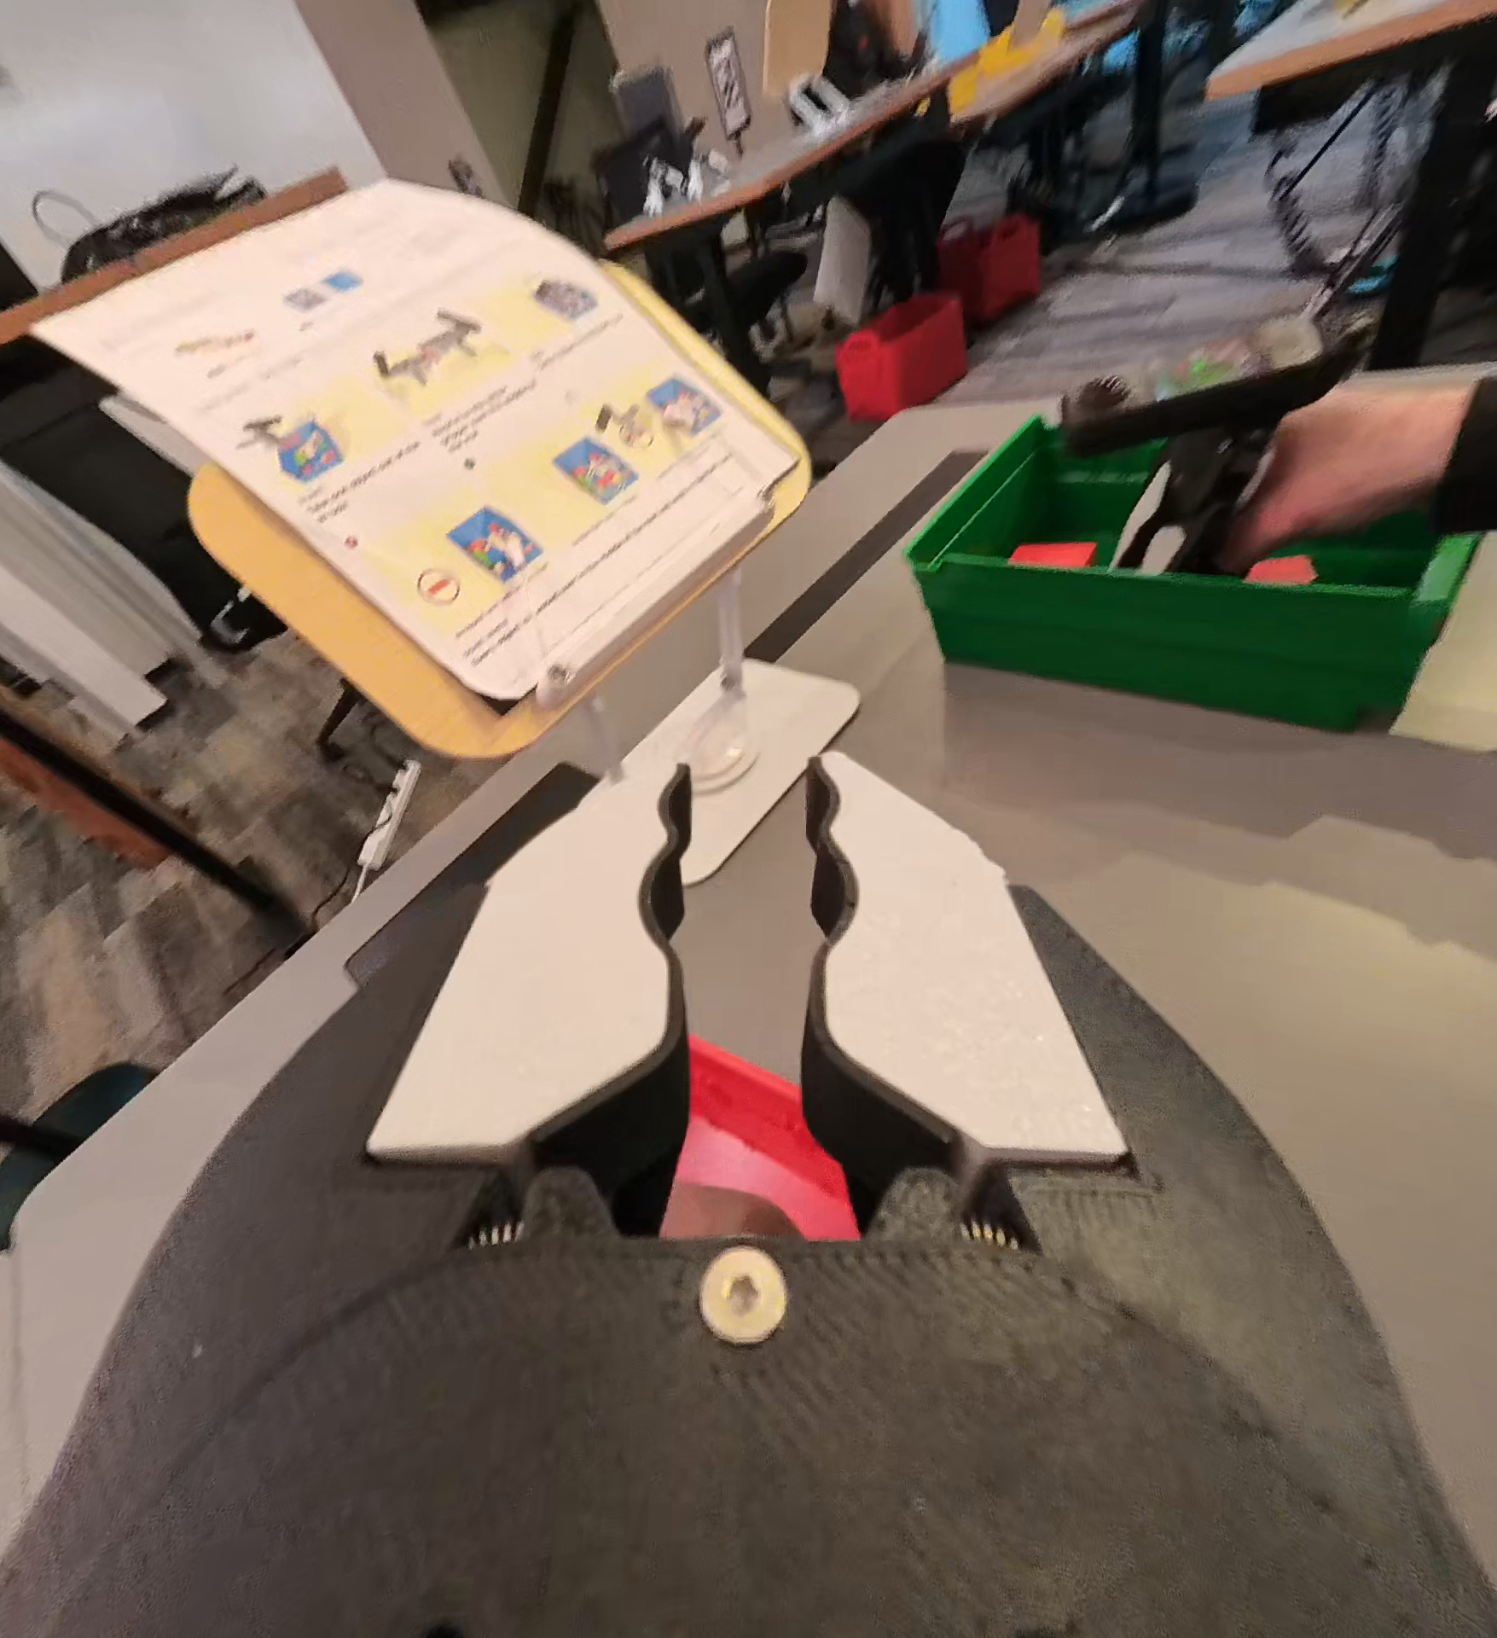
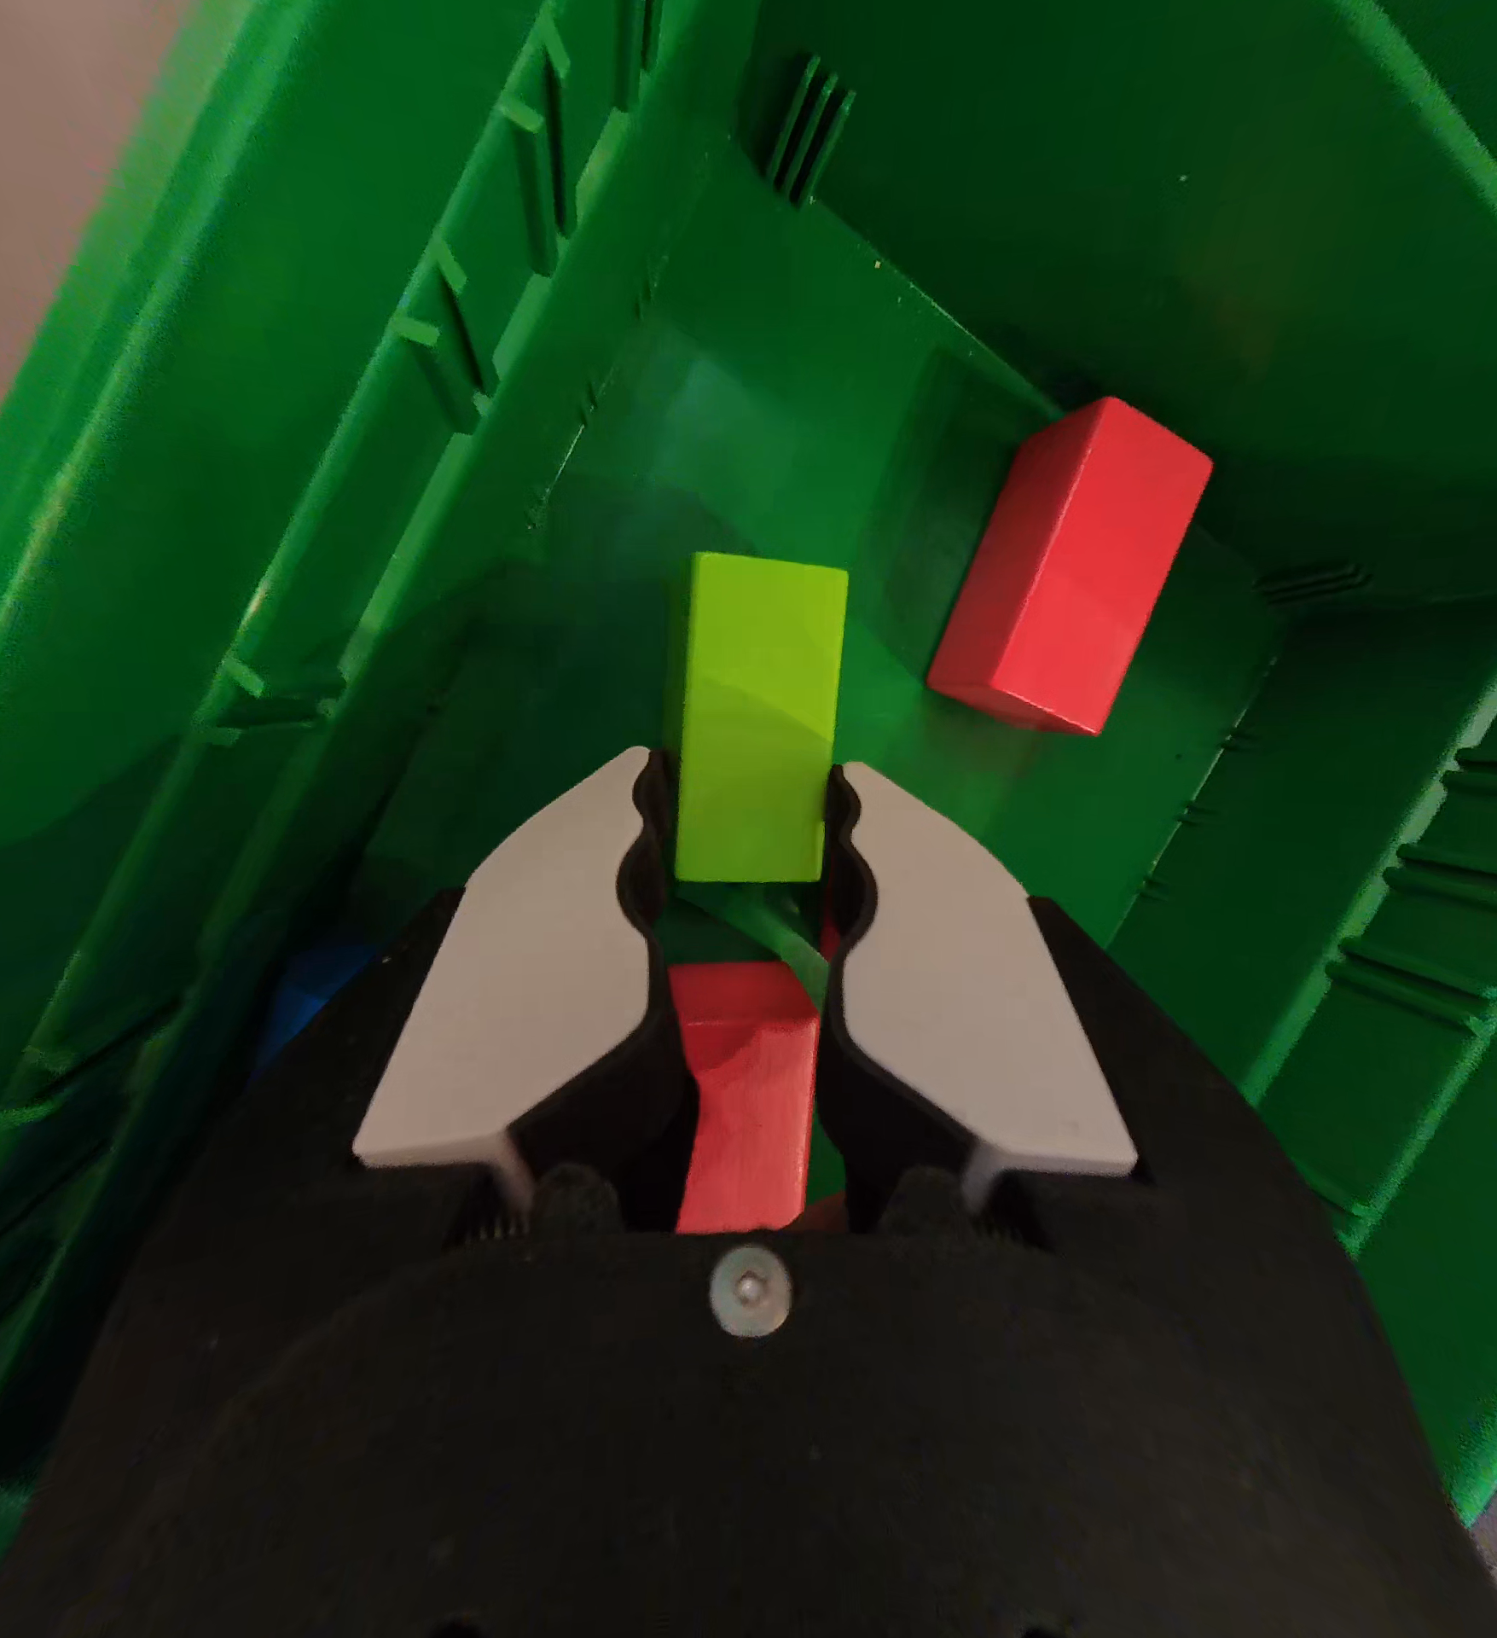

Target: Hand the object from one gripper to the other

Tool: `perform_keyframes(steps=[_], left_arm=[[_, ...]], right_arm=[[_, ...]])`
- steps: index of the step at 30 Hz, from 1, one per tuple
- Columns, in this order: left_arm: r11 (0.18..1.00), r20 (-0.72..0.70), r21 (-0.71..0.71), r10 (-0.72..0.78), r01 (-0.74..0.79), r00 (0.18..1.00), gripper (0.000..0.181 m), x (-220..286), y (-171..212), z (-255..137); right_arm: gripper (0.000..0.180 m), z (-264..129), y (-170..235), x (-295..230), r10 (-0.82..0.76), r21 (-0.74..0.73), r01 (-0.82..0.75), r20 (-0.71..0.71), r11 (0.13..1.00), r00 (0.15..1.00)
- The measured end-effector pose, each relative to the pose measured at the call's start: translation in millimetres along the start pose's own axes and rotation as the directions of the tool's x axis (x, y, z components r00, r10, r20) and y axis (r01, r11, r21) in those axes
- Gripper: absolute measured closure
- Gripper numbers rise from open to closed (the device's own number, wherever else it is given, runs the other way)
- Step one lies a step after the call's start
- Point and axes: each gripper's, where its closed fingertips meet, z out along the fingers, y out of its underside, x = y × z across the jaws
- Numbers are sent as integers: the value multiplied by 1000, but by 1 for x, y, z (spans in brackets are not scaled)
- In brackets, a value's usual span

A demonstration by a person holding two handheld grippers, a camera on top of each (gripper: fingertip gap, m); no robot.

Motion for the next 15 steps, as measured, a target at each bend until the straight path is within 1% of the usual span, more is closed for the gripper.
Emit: perform_keyframes(steps=[5,6,9,10,12,13,14,15], left_arm=[[997,27,-70,-18,20,999,156,-11,23,3],[995,36,-97,-13,16,999,155,-14,29,4],[986,87,-166,7,7,996,149,-27,48,4],[980,97,-201,5,15,995,147,-31,57,4],[956,122,-290,-4,40,993,144,-42,82,3],[932,160,-360,10,49,987,142,-51,100,1],[890,197,-452,32,61,980,140,-60,123,-4],[842,203,-534,40,77,978,138,-64,146,-8]], right_arm=[[146,0,0,1,-2,7,2,-4,1000,1000],[143,1,0,3,0,9,0,-12,1000,1000],[124,-3,-3,7,10,30,-9,-22,999,1000],[122,-6,-6,7,14,44,-14,-17,999,1000],[121,-16,-12,9,20,77,-19,-10,997,1000],[121,-20,-15,9,20,92,-20,-9,996,1000],[121,-25,-18,9,18,106,-17,-8,994,1000],[122,-30,-21,9,14,119,-13,-9,993,1000]])
